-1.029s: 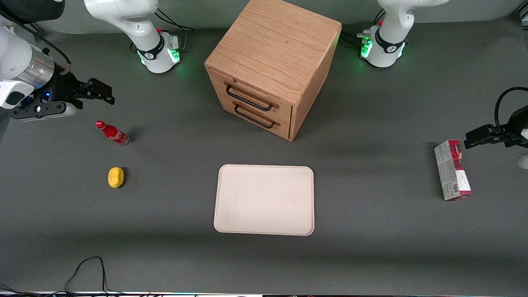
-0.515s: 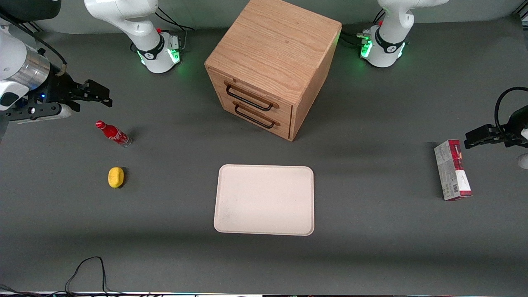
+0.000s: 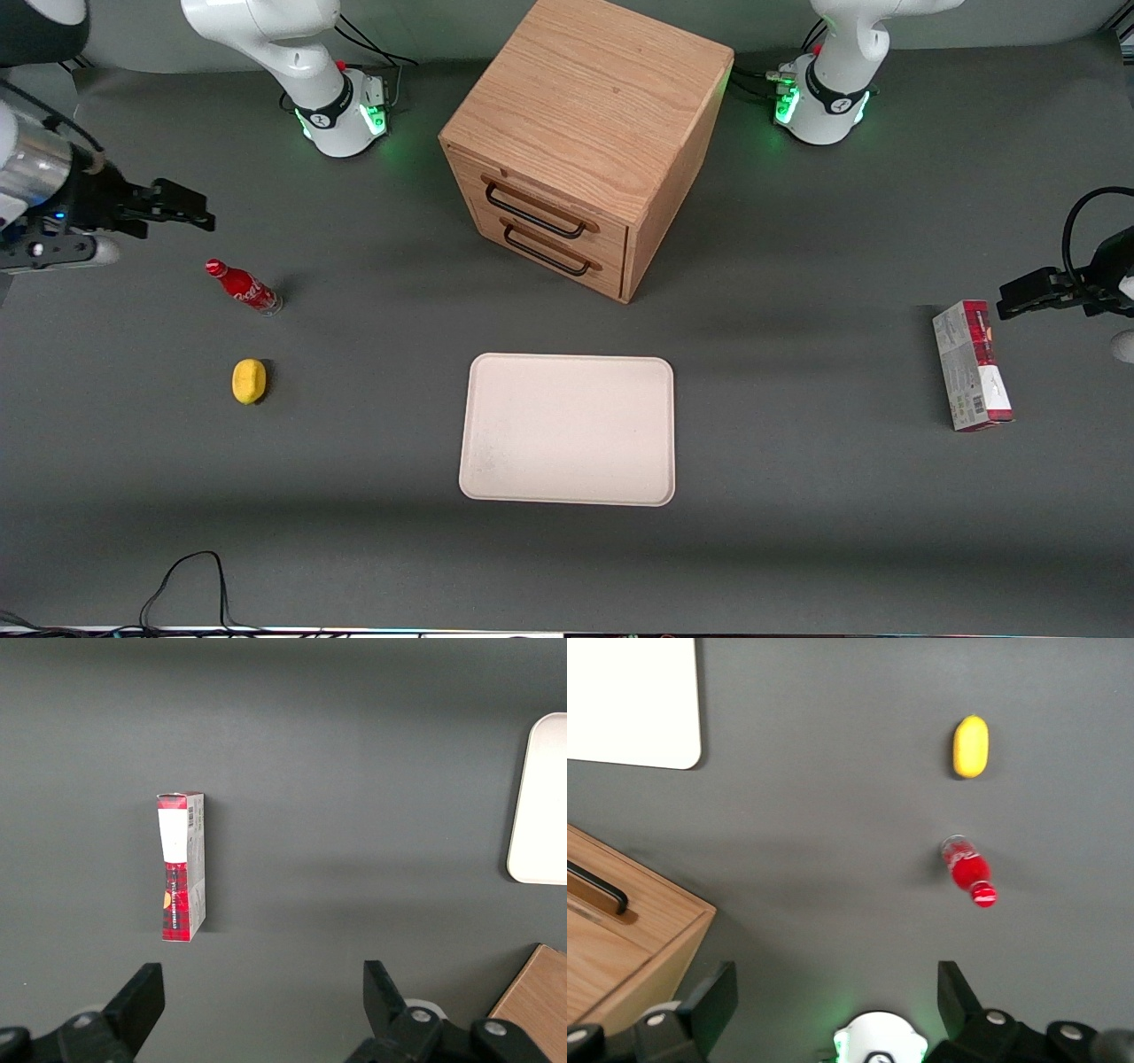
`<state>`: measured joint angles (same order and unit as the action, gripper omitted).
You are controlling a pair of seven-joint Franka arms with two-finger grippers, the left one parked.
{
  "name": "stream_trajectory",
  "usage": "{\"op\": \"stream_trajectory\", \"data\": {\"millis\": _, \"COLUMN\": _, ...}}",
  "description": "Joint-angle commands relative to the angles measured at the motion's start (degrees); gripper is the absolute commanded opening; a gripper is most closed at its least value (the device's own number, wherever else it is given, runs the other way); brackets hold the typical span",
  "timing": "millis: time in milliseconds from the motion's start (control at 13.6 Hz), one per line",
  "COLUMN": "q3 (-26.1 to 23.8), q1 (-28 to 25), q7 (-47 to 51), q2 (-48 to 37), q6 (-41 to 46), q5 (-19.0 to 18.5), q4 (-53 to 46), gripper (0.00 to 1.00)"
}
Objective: Place coke bottle on tray
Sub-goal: 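Move the open right gripper over the red Coca-Cola bottle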
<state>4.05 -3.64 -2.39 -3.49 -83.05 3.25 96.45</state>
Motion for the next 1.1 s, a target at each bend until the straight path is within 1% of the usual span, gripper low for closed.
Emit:
{"op": "stream_trajectory", "data": {"millis": 0, "q3": 5.5, "q1": -0.1, "q7": -7.8, "q2": 0.3, "q6": 1.6, "q5": -3.6, "q4": -0.7, "gripper": 1.0}}
{"op": "stream_trajectory", "data": {"millis": 221, "q3": 6.4, "q1": -0.2, "q7": -9.0, "q2": -1.1, "q6": 1.6, "q5": -4.2, "q4": 1.1, "gripper": 1.0}}
{"op": "stream_trajectory", "data": {"millis": 368, "q3": 6.3, "q1": -0.3, "q7": -9.1, "q2": -2.2, "q6": 1.2, "q5": -5.5, "q4": 3.1, "gripper": 1.0}}
{"op": "stream_trajectory", "data": {"millis": 588, "q3": 6.4, "q1": -0.3, "q7": -10.2, "q2": -4.6, "q6": -2.5, "q5": -6.6, "q4": 10.4, "gripper": 1.0}}
{"op": "stream_trajectory", "data": {"millis": 735, "q3": 6.8, "q1": -0.2, "q7": -10.5, "q2": -7.8, "q6": -9.3, "q5": -6.7, "q4": 18.5, "gripper": 1.0}}
{"op": "stream_trajectory", "data": {"millis": 809, "q3": 7.5, "q1": -0.2, "q7": -10.9, "q2": -8.7, "q6": -12.3, "q5": -6.7, "q4": 21.9, "gripper": 1.0}}
{"op": "stream_trajectory", "data": {"millis": 882, "q3": 8.9, "q1": -0.3, "q7": -12.4, "q2": -9.5, "q6": -17.7, "q5": -6.7, "q4": 27.0, "gripper": 1.0}}
{"op": "stream_trajectory", "data": {"millis": 1029, "q3": 10.5, "q1": -0.4, "q7": -13.0, "q2": -10.3, "q6": -24.4, "q5": -6.8, "q4": 33.3, "gripper": 1.0}}
